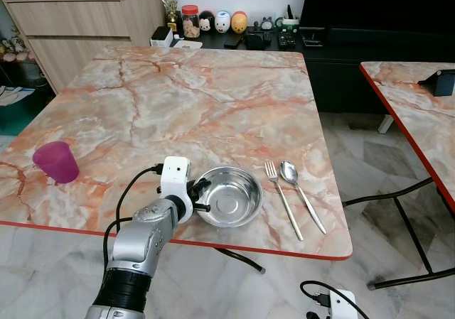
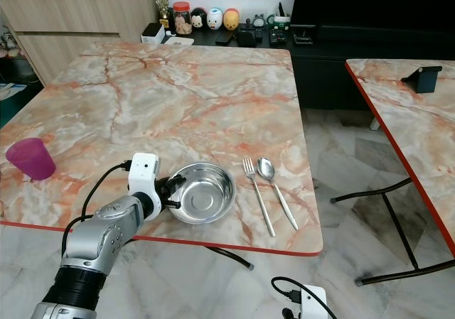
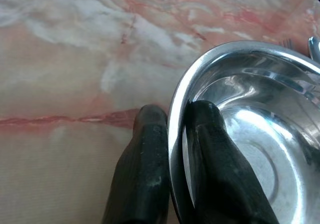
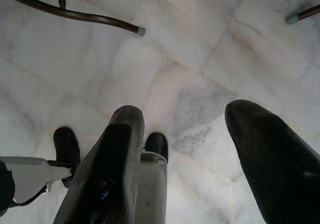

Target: Setting the table

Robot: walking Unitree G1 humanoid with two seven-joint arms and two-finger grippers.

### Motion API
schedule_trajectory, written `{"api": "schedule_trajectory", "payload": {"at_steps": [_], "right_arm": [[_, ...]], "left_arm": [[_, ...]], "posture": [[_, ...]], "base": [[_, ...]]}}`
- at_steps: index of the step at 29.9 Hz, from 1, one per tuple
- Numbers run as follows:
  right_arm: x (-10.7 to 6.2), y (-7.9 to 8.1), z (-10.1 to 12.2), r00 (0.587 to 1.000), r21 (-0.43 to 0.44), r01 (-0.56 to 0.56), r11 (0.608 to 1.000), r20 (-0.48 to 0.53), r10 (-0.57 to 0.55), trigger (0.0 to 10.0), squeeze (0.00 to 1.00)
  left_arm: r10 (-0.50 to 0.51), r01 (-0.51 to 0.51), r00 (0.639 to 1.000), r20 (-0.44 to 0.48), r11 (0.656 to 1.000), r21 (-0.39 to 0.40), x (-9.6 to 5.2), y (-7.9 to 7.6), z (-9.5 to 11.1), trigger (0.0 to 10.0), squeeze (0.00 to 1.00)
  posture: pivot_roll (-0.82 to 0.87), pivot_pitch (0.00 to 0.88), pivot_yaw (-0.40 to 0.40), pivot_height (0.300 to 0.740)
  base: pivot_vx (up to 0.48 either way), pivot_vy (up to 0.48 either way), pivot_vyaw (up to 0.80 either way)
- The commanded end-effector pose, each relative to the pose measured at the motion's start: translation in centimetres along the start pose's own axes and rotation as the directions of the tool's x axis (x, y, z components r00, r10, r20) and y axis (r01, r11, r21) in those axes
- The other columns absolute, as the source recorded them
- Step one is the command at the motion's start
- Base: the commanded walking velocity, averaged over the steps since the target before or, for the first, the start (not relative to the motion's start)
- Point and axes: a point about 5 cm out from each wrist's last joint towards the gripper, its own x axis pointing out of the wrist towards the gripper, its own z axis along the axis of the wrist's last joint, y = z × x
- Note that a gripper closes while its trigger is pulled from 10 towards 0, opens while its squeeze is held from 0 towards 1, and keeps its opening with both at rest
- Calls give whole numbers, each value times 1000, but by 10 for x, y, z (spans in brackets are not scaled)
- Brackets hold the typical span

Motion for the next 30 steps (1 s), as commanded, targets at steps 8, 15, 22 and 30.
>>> {"api": "schedule_trajectory", "payload": {"at_steps": [8, 15, 22, 30], "right_arm": [[-1, -1, -3, 1000, 2, 5, 1000, -7, -5, 10000, 0], [-1, -2, -4, 1000, 0, 10, 1000, -8, -10, 10000, 0], [-1, -4, -3, 1000, 0, 11, 1000, -4, -11, 10000, 0], [-1, -5, -1, 1000, 13, 11, 1000, 9, -12, 10000, 0]], "left_arm": [[-12, 12, 1000, 19, 1000, -23, -3, 0, -3, 0, 0], [11, 12, 994, 108, 977, -211, -9, 6, 2, 9216, 0], [27, 39, 985, 173, 930, -365, -14, 11, 5, 10000, 0], [82, 32, 967, 241, 900, -435, -18, 15, 10, 10000, 0]], "posture": [[103, 0, -7, 740], [101, 0, -15, 740], [100, 0, -25, 740], [96, 0, -33, 740]], "base": [[0, 0, 0], [0, 0, 0], [0, 0, 0], [0, 0, 0]]}}
